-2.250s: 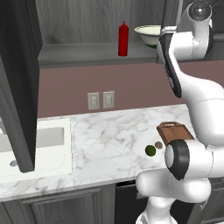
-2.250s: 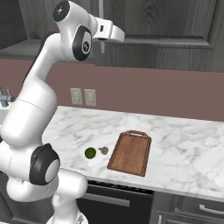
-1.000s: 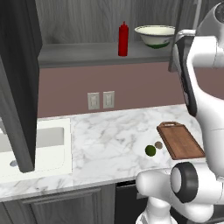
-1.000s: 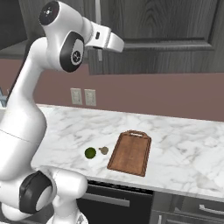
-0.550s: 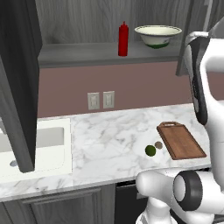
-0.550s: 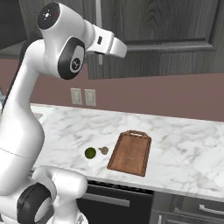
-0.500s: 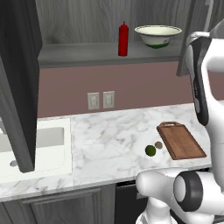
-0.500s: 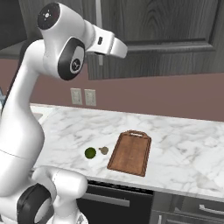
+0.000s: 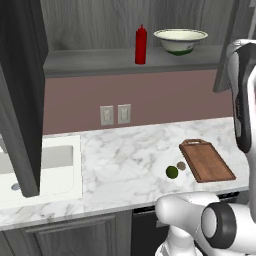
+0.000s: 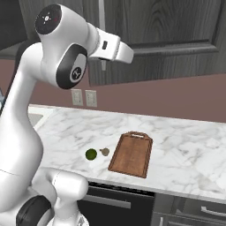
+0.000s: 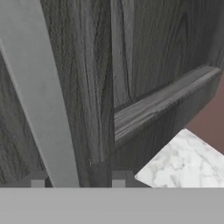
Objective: Open the cabinet. Place the bowl and condiment on the counter. Then place the lime and garlic on the cutting board.
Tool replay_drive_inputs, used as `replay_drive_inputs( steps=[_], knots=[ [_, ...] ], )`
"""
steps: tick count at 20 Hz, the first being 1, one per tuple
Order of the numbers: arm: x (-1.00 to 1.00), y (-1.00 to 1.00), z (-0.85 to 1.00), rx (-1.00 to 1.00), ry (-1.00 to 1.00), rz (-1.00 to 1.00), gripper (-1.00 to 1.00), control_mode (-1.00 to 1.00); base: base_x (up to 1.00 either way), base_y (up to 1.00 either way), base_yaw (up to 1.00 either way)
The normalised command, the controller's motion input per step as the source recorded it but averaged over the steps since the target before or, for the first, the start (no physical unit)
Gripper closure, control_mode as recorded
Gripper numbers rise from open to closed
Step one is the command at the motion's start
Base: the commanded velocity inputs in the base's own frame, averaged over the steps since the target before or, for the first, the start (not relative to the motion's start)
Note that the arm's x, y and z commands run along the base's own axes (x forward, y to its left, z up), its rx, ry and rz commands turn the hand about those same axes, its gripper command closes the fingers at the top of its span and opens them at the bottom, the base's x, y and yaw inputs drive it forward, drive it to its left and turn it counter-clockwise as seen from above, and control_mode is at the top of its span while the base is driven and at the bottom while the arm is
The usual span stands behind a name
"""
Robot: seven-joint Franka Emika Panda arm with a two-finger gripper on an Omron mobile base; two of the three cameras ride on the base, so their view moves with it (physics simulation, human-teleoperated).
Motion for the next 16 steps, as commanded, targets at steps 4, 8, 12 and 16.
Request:
replay_drive_inputs(
  steps=[4,8,12,16],
  knots=[
    [-0.49,-1.00,0.00,0.00,0.00,0.00,1.00,-1.00,0.00,0.00,0.00],
    [-0.44,-1.00,0.00,0.00,0.00,0.00,1.00,-1.00,0.00,0.00,0.00],
    [-0.39,-1.00,-0.02,0.00,0.00,0.00,1.00,-1.00,0.00,0.00,0.00],
    [-0.39,-1.00,-0.03,0.00,0.00,0.00,1.00,-1.00,0.00,0.00,0.00]
  ],
)
